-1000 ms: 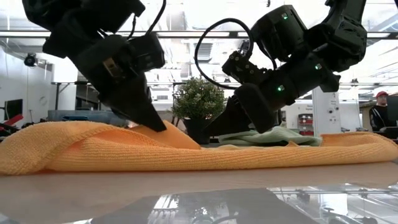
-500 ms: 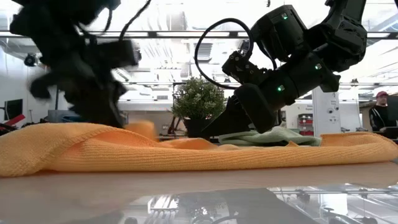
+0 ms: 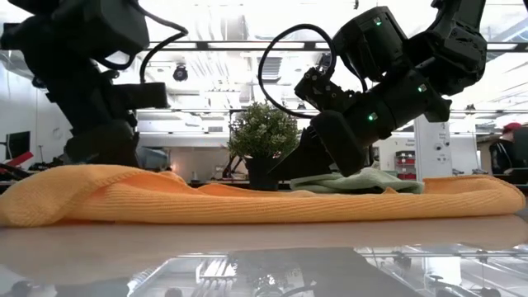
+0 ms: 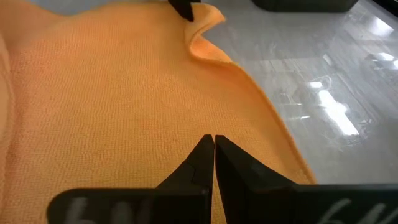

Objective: Fold microfiber towels
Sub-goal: Fold the orange microfiber cloth

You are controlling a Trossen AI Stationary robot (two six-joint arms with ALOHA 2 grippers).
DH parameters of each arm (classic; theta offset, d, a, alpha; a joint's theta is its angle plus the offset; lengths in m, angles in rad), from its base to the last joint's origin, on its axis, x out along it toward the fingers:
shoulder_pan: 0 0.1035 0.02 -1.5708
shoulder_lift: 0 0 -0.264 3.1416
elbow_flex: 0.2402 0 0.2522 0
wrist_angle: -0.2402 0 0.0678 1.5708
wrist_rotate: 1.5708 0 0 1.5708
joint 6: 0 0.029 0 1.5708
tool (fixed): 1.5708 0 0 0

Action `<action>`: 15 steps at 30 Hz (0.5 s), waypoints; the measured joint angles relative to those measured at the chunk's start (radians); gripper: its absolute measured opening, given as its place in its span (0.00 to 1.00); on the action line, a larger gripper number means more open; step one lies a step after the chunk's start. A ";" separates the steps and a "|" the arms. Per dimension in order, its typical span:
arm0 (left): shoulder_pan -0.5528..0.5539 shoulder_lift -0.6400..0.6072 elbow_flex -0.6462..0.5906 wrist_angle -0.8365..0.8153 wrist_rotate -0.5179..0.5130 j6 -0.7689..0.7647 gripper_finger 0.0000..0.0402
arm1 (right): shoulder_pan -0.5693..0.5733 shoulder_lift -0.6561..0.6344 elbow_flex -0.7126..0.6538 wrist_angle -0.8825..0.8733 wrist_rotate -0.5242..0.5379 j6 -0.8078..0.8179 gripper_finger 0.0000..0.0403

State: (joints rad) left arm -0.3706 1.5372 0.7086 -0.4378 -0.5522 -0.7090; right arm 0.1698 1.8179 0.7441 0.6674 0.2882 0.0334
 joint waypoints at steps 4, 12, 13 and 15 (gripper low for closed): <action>0.000 -0.017 0.006 -0.026 0.001 0.005 0.14 | 0.000 0.000 0.000 0.000 0.000 0.000 0.02; 0.004 -0.071 0.039 -0.266 -0.004 -0.095 0.38 | 0.000 0.000 0.000 -0.005 0.000 0.000 0.02; 0.004 -0.077 0.039 -0.252 -0.003 -0.095 0.40 | 0.000 0.000 0.000 -0.004 0.000 0.000 0.02; 0.004 -0.083 0.039 -0.195 0.002 -0.062 0.42 | 0.000 0.000 0.000 -0.004 0.000 0.000 0.02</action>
State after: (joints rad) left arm -0.3668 1.4540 0.7475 -0.6330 -0.5504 -0.7713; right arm 0.1698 1.8179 0.7441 0.6632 0.2882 0.0334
